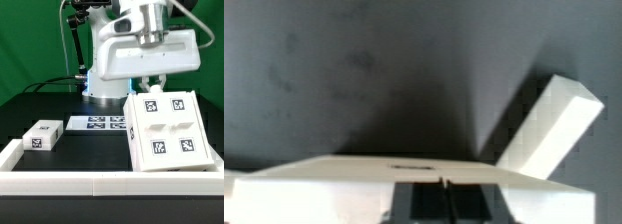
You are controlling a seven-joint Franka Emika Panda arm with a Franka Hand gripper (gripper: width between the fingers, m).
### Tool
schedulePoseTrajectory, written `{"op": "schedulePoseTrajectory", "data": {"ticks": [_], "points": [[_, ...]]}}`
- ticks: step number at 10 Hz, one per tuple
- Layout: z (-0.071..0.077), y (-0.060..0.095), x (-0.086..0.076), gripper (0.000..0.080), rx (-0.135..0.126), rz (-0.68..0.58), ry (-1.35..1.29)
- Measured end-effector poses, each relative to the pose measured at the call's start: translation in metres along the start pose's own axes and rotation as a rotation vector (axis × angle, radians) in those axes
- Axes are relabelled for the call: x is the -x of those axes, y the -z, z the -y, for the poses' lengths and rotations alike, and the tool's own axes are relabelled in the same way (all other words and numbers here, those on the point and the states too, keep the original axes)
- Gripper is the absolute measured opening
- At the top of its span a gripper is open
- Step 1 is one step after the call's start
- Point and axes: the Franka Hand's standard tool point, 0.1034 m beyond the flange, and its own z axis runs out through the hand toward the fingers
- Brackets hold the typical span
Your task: Assemble cabinet
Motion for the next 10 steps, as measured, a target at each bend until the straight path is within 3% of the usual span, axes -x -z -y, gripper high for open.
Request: {"op": "schedulePoseTrajectory", "data": {"ticks": [2, 5, 7, 9, 10], "points": [[-0.001, 0.005, -0.010, 0.0002, -0.004, 0.000, 0.002], [-0.001, 0.005, -0.011, 0.0002, -0.004, -0.001, 0.002], [0.007, -0.001, -0.012, 0.0002, -0.013, 0.004, -0.005], [0.020, -0.003, -0.023, 0.0002, -0.027, 0.006, -0.011], [0.020, -0.004, -0.027, 0.0002, -0.028, 0.003, -0.011]]}}
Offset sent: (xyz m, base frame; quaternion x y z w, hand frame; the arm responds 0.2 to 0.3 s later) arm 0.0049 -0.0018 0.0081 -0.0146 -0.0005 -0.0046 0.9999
